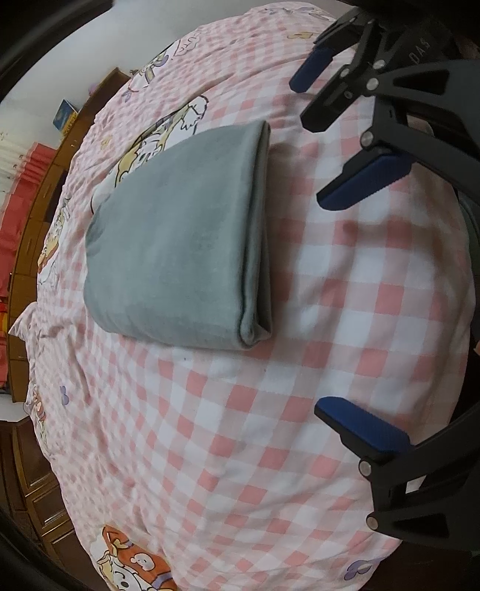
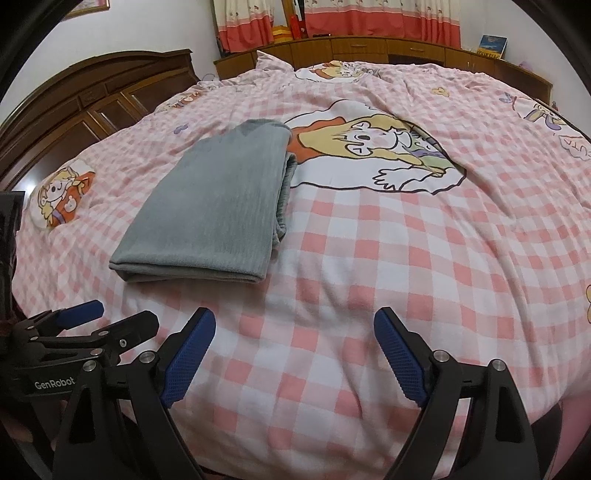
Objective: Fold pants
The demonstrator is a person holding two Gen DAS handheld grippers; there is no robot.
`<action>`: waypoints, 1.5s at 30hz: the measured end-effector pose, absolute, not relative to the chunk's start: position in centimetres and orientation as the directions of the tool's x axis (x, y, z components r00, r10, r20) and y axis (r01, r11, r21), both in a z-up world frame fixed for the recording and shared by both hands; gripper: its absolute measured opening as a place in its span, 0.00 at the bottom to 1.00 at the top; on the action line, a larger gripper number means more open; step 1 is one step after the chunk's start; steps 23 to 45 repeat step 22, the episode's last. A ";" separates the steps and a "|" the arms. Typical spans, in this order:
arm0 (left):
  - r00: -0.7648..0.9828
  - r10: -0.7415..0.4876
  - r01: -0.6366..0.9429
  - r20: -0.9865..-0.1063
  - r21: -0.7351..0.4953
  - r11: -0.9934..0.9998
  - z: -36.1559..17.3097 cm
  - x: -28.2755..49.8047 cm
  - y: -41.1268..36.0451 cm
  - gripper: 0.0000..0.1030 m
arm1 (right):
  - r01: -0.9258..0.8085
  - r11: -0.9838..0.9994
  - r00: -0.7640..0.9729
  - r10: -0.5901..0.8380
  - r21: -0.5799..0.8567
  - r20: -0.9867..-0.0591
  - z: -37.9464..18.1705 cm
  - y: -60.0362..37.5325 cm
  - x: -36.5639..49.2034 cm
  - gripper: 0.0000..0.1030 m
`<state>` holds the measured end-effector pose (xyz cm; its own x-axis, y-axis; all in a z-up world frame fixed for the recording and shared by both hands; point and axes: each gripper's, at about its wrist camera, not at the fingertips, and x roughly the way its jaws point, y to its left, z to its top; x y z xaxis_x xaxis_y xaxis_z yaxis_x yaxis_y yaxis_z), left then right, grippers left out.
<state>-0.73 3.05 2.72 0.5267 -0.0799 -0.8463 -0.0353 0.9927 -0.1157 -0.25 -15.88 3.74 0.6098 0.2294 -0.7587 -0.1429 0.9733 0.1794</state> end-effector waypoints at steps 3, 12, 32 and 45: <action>0.527 -0.082 -0.032 -0.846 -0.116 0.993 2.9 -0.7 2.9 1.00 | -0.143 0.973 0.611 0.231 0.181 -0.757 3.8 -15.9 -0.3 0.87; 0.530 -0.071 -0.033 -0.845 -0.105 0.994 3.0 -0.7 2.7 1.00 | -0.142 0.973 0.611 0.230 0.180 -0.757 3.8 -15.8 -0.3 0.87; 0.539 -0.065 -0.049 -0.840 -0.108 0.993 3.1 -0.7 2.9 1.00 | -0.140 0.974 0.611 0.226 0.178 -0.758 3.8 -15.7 -0.4 0.87; 0.539 -0.065 -0.049 -0.840 -0.108 0.993 3.1 -0.7 2.9 1.00 | -0.140 0.974 0.611 0.226 0.178 -0.758 3.8 -15.7 -0.4 0.87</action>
